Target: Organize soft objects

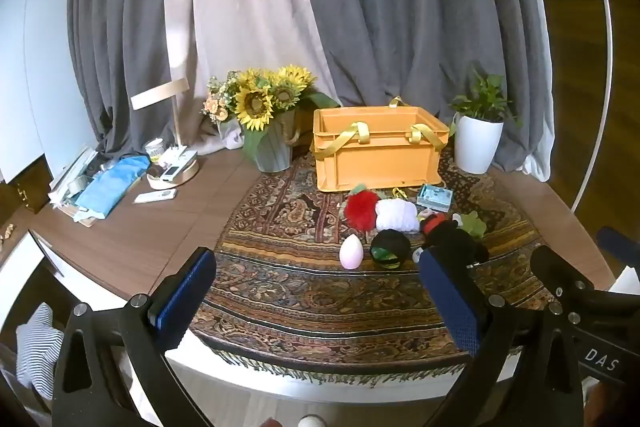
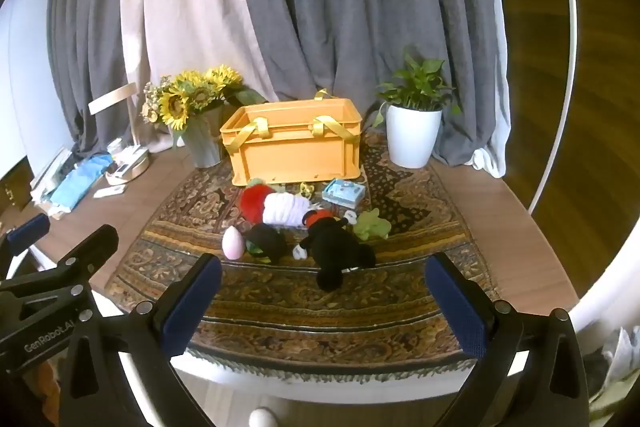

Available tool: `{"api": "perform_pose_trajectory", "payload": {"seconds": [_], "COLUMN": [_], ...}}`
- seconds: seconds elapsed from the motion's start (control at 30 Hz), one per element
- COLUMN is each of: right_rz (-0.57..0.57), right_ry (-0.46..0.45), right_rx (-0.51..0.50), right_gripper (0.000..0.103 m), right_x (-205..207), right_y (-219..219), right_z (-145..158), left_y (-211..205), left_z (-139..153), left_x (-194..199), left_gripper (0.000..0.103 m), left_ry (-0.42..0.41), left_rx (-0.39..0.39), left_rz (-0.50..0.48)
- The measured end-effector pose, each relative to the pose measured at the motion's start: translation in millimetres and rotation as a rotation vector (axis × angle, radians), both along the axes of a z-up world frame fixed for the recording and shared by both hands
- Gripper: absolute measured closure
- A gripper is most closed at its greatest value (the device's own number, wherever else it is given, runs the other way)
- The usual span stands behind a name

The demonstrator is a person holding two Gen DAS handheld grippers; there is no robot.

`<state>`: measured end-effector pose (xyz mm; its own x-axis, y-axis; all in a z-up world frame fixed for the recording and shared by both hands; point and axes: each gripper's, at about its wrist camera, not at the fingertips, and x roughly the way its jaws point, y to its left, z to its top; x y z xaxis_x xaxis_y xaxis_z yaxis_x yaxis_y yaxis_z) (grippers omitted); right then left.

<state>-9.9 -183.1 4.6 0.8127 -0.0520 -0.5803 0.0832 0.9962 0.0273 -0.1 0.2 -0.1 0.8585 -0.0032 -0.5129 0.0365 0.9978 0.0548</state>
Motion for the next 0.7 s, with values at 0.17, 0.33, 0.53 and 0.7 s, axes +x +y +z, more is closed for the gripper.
{"api": "perform_pose_trajectory", "payload": {"seconds": [0.17,0.33,0.53,0.7], "right_rz": [-0.002,-0.001,0.0,0.004], "right_ry": [0.004,0.002,0.001,-0.006], "right_rx": [0.001,0.004,0.004,0.005], "right_gripper": [0.001,0.001,0.001,0.001], "right_x": [0.5,-0.2,-2.5,-0.2], "right_y": [0.5,-0.1,-0.3,-0.8], "right_z": [-0.1,-0.4,-3.3,-0.1], "left_y": [2.0,1.0,2.5,1.8], "left_z": [0.8,0.8,2.7,6.1], "left_x": [-2.5,-2.0,-5.6,-5.3], "left_gripper": [0.0,0.0,0.0,0.0], "left_ry": [-0.001,0.008,-0.017,-0.016], "left_rx": [-0.004,-0.003,-0.002,-0.004], "left_rz": [-0.003,-0.012,-0.01,-0.01]}}
